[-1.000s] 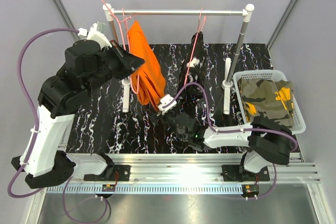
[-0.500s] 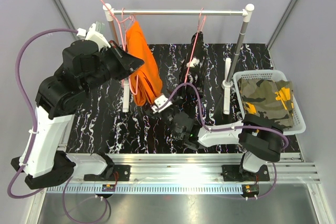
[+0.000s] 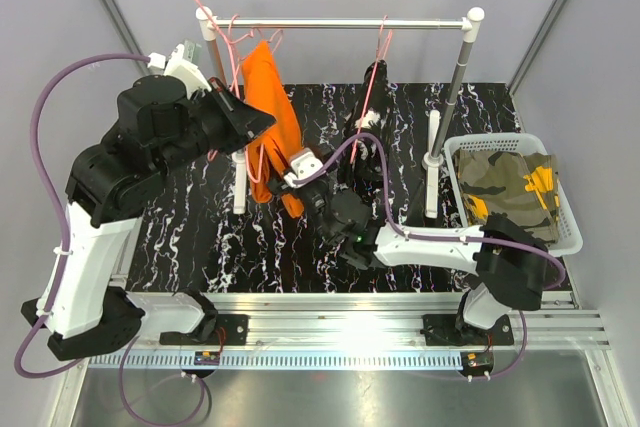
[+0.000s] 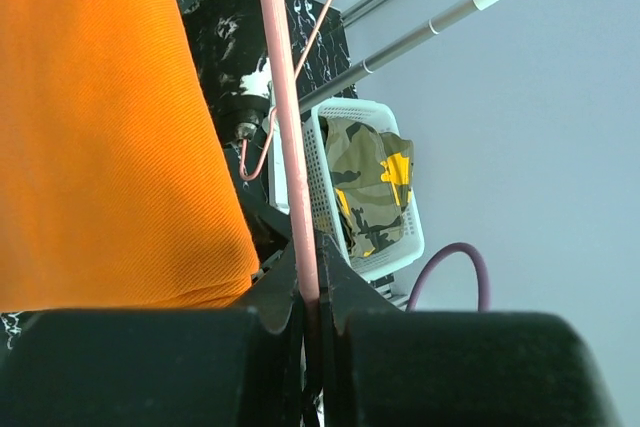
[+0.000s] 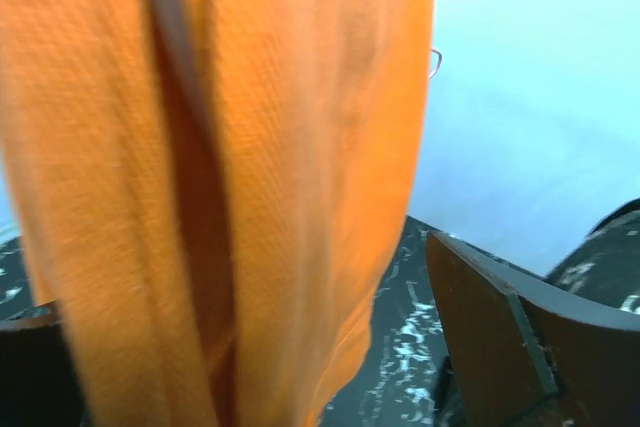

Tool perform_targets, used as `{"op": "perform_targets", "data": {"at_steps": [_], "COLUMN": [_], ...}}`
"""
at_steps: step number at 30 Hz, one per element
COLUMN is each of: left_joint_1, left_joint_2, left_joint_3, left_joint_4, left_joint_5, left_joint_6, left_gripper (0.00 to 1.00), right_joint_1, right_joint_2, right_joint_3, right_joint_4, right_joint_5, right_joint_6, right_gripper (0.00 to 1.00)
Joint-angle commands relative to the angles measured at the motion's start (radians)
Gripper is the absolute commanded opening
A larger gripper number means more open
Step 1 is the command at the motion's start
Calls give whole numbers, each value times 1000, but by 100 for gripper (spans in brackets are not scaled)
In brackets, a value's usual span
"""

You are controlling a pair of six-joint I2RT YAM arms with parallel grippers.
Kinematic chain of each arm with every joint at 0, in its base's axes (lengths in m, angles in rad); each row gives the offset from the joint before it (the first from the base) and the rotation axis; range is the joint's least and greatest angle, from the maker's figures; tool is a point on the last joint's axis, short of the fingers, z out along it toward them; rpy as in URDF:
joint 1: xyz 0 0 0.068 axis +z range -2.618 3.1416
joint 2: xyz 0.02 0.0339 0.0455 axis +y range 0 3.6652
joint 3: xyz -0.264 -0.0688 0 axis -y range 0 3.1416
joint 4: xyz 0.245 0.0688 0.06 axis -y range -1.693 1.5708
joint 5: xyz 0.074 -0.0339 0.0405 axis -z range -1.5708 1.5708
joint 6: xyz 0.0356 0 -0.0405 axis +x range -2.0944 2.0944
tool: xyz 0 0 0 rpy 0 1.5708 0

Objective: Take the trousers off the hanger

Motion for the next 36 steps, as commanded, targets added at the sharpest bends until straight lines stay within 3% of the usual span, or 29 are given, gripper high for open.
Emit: {"op": "perform_targets", "data": {"at_steps": [1, 9, 16, 23, 25, 26, 29, 36], "left_joint_1": [0, 0, 0, -5, -6, -6, -6, -6], "left_joint_2": [-29, -27, -3, 25, 26, 25, 17, -69], "left_joint_3": [114, 55, 41, 69, 68, 68, 45, -141], "left_joint_4": [257, 271, 276, 251, 244, 231, 216, 210], "left_joint_5": [22, 91, 102, 168, 166, 154, 115, -18], "left_joint_6": [80, 100, 112, 138, 146, 149, 169, 213], "left_gripper": [0, 0, 0, 0, 0, 0, 0, 0], "right_joint_1": [-34, -57, -57, -80, -88, -92, -105, -158], "right_joint_2": [-58, -141, -145, -98, -81, -79, -79, -83], "right_joint_3": [30, 130, 229, 323, 352, 358, 390, 441], "right_joint_4": [-16, -141, -232, -301, -318, -324, -373, -369], "right_joint_5": [19, -76, -105, -127, -130, -142, -176, -133], "right_joint_6": [-68, -110, -134, -190, -211, -216, -211, -178], "right_gripper": [91, 77, 79, 71, 62, 48, 24, 2]}}
